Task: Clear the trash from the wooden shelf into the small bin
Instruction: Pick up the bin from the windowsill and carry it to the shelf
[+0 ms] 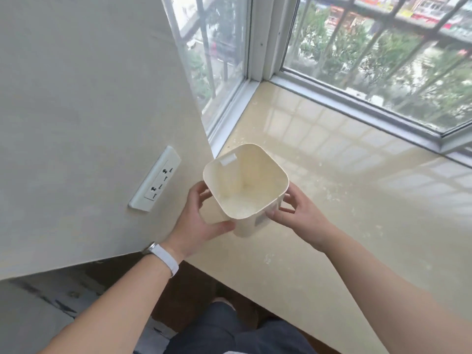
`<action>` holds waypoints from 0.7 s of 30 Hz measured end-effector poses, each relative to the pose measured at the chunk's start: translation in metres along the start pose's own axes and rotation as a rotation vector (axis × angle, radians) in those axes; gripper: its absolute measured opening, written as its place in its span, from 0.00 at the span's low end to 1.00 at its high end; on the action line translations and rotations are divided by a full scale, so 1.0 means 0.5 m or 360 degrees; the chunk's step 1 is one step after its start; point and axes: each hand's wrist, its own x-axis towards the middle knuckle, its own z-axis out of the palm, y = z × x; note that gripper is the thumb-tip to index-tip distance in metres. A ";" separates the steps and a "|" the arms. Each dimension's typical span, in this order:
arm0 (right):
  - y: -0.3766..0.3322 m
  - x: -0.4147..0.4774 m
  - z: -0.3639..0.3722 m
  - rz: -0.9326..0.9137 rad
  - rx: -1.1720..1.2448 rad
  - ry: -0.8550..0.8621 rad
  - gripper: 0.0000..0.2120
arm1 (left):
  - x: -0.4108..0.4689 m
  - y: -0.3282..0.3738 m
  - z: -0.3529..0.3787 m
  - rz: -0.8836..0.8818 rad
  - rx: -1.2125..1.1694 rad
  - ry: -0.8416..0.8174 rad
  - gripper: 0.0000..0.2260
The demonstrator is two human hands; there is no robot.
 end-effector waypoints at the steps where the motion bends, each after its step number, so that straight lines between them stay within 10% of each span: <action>1: -0.015 -0.019 -0.003 -0.0025 0.0041 0.0051 0.28 | -0.002 0.021 0.004 0.0039 0.0006 -0.0017 0.45; 21: -0.157 -0.309 0.078 -0.0375 0.0098 0.0939 0.25 | -0.085 0.231 0.024 0.0622 -0.0119 -0.0489 0.53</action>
